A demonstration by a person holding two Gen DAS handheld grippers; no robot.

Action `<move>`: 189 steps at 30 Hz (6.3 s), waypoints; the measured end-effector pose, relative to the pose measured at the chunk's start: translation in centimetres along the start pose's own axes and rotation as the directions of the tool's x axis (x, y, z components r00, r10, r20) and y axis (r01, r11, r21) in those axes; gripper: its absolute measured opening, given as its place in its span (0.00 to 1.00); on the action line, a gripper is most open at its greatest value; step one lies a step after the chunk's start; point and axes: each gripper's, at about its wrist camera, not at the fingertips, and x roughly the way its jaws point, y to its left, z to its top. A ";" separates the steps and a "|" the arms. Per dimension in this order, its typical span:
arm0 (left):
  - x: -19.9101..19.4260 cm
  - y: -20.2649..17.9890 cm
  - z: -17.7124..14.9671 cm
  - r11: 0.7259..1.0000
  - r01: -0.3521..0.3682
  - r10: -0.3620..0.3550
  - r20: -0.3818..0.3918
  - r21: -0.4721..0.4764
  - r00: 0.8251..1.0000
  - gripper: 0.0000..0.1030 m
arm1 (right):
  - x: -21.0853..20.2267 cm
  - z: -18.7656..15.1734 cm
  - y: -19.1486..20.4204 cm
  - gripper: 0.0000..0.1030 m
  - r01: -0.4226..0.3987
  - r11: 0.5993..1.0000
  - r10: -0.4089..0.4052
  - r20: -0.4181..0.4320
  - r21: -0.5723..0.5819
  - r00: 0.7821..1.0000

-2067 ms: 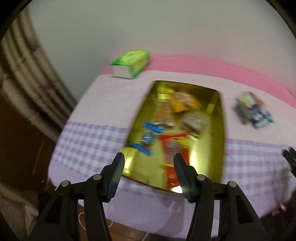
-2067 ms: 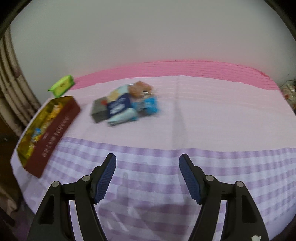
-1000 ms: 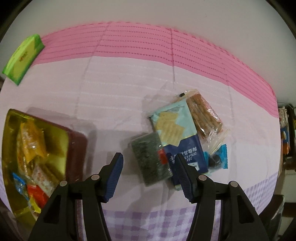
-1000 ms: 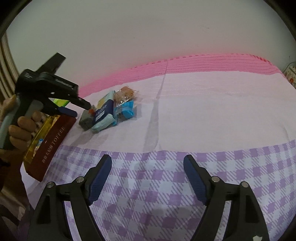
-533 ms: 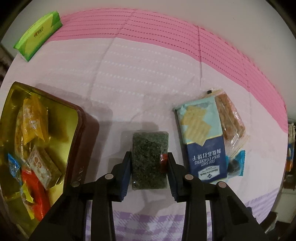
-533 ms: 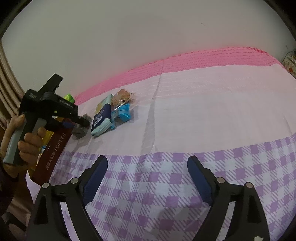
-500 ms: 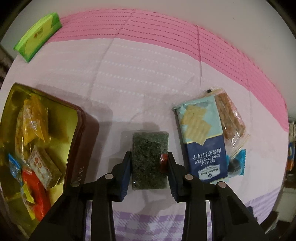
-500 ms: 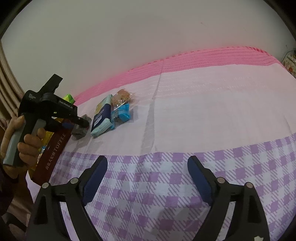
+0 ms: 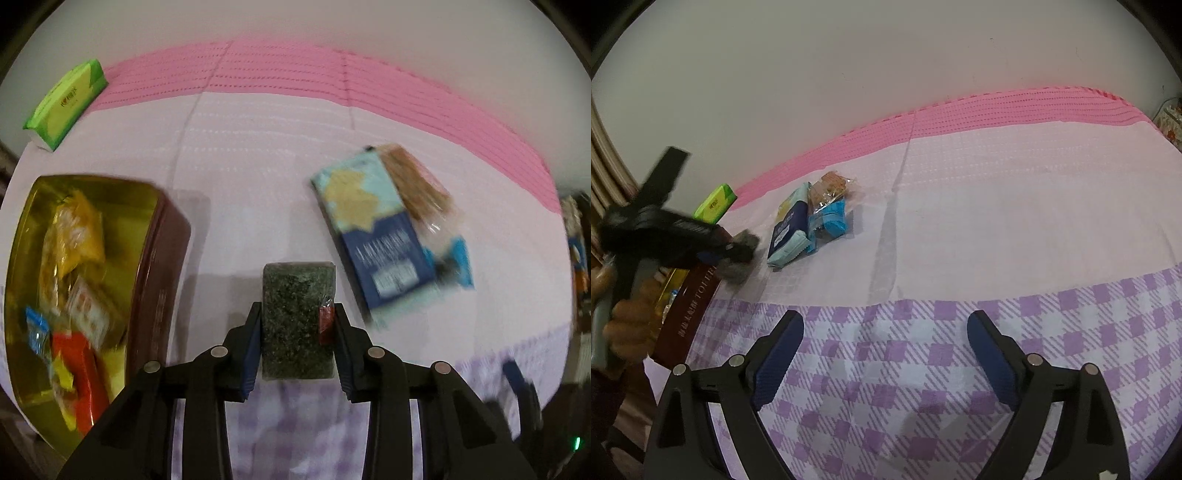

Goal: Organize snacks
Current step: 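Grasp the blue-wrapped candy with the right tool while the left tool holds the seaweed block, then carry the seaweed block into the gold tin and open the left tool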

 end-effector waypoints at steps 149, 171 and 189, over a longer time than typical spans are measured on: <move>-7.7 20.4 -9.9 0.963 -0.270 0.263 0.199 0.010 0.944 0.36 | 3.5 1.3 4.5 0.32 0.181 0.973 -0.184 -0.011 -0.140 0.983; -9.2 20.0 -9.9 0.953 -0.302 0.293 0.260 -0.005 0.920 0.36 | 0.4 0.2 8.3 0.31 0.108 0.980 -0.109 0.002 -0.165 0.994; -10.2 20.8 -9.8 0.953 -0.298 0.304 0.276 -0.064 0.912 0.36 | -2.2 1.4 18.7 0.31 -0.053 0.951 0.061 0.016 -0.304 0.998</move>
